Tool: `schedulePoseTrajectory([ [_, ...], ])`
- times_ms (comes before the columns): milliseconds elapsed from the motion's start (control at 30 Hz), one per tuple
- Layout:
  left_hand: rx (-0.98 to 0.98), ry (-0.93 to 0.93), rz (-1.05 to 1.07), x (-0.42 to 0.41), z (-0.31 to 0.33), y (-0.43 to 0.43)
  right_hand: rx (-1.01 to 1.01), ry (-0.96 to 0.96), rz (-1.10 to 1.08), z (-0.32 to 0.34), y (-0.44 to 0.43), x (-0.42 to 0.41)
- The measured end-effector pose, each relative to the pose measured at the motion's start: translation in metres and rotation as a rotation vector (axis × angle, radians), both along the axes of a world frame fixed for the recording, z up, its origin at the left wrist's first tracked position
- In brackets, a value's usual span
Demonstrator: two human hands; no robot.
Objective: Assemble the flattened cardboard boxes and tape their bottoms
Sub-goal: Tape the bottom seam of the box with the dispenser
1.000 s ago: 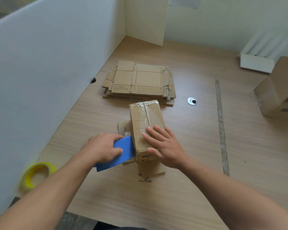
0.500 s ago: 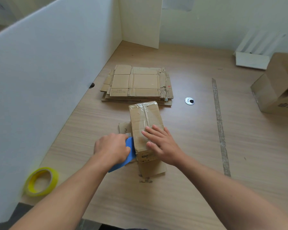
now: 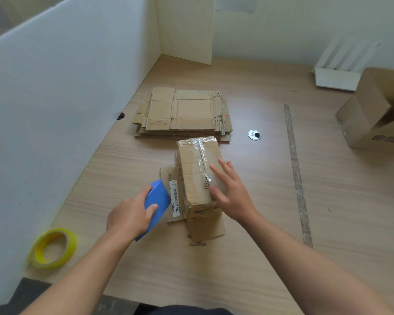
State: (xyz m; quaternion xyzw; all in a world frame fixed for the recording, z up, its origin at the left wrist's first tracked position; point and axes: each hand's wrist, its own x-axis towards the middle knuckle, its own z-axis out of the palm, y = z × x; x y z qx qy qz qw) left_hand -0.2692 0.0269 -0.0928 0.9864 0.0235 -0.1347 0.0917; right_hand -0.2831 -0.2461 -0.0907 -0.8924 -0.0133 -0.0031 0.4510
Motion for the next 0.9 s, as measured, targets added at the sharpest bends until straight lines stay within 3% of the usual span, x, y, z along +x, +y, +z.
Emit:
schedulePoseTrajectory([
  [167, -0.164, 0.136, 0.13, -0.007, -0.023, 0.027, 0.287, 0.154, -0.284, -0.01, -0.001, -0.012],
  [333, -0.208, 0.099, 0.207, -0.008, -0.041, 0.035, 0.292, 0.237, -0.488, -0.02, 0.005, -0.031],
  [567, -0.221, 0.12, 0.194, -0.008, -0.05, 0.035, 0.255, 0.222, -0.485, -0.02, 0.011, -0.044],
  [700, -0.211, 0.051, 0.243, -0.007, -0.041, 0.03, 0.191, 0.222, -0.594, -0.018, 0.01, -0.039],
  [800, -0.303, -0.057, 0.238, -0.008, -0.023, 0.015, 0.283, 0.257, -0.643, -0.017, 0.01, -0.036],
  [900, -0.512, -0.048, 0.152, -0.013, -0.001, -0.014, 0.299, 0.285, -0.591, -0.018, 0.015, -0.037],
])
